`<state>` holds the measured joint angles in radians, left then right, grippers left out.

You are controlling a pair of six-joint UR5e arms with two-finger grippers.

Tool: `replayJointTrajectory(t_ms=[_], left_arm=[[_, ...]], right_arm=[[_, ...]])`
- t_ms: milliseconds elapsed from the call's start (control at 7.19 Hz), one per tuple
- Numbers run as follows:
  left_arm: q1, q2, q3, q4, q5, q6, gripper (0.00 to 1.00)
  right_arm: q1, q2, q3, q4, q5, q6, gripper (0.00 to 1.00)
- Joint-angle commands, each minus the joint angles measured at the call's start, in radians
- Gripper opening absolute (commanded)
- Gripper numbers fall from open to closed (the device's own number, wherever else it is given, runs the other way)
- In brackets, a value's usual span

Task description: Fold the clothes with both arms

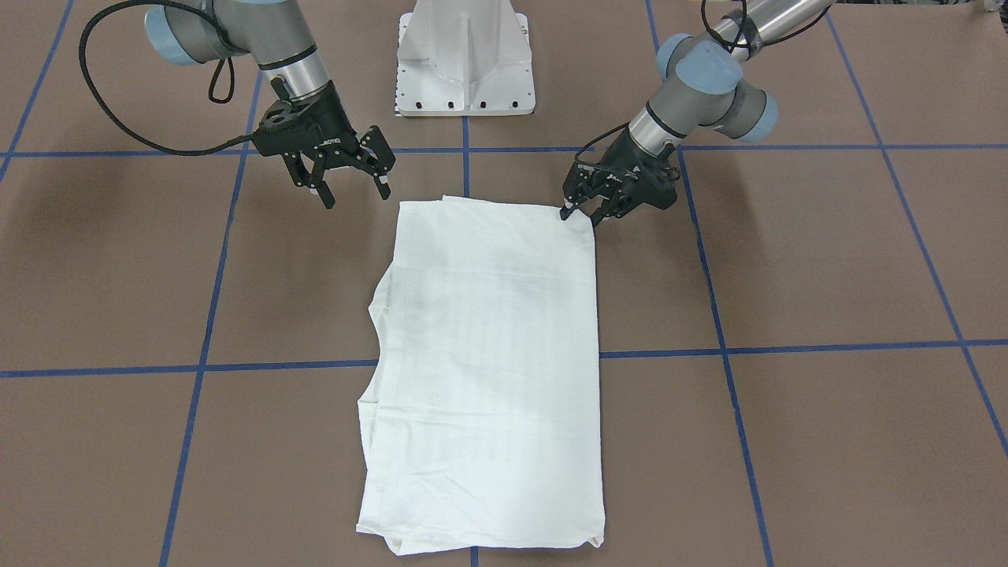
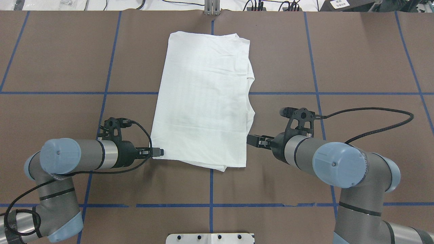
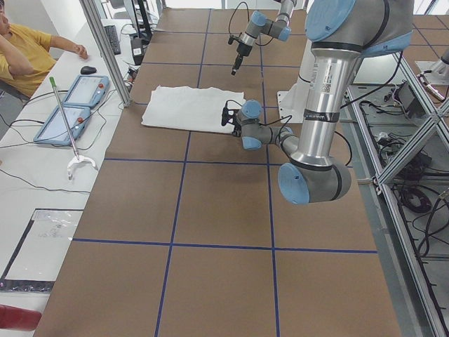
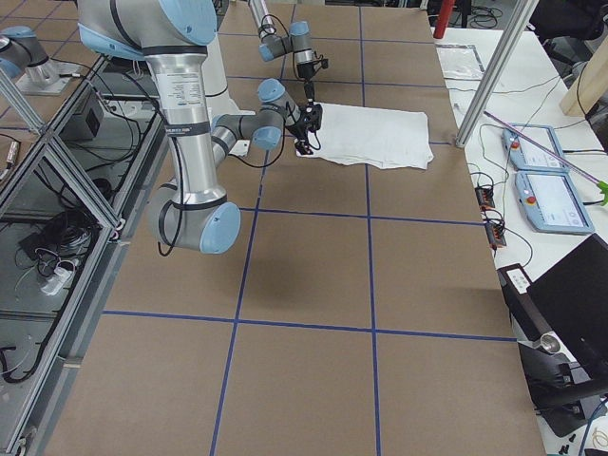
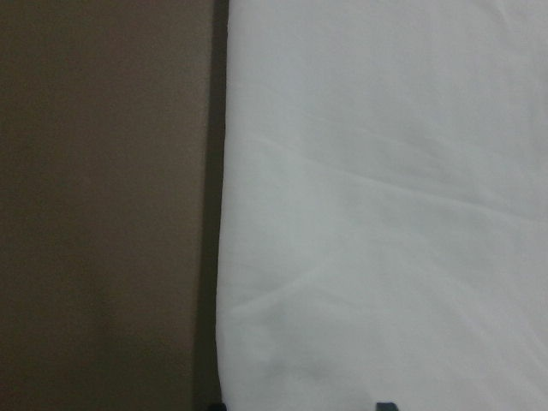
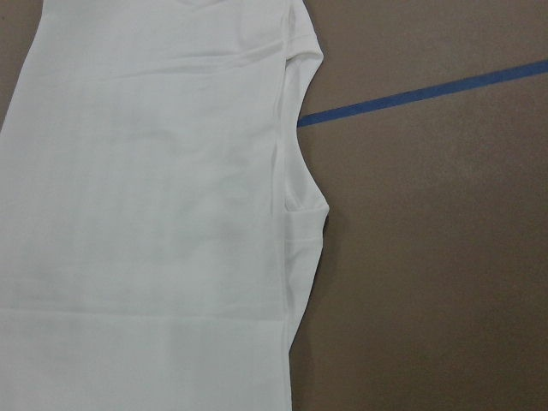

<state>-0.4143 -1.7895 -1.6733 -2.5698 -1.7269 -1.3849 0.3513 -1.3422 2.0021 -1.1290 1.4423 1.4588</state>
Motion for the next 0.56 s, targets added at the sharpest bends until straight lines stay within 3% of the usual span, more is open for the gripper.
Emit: replayJointTrajectory(t_ms=[0,417], left_arm=[[0.000,-0.001,-0.005,-0.001,0.001,0.000,0.00],[-0.001,-0.001,-0.009,-0.003,0.009,0.000,0.00]], right_arm=[[0.000,0.000,0.000,0.000,0.001,-0.002,1.00],[-0.026,0.017,0.004,-0.044,-0.009,0.168,0.99]])
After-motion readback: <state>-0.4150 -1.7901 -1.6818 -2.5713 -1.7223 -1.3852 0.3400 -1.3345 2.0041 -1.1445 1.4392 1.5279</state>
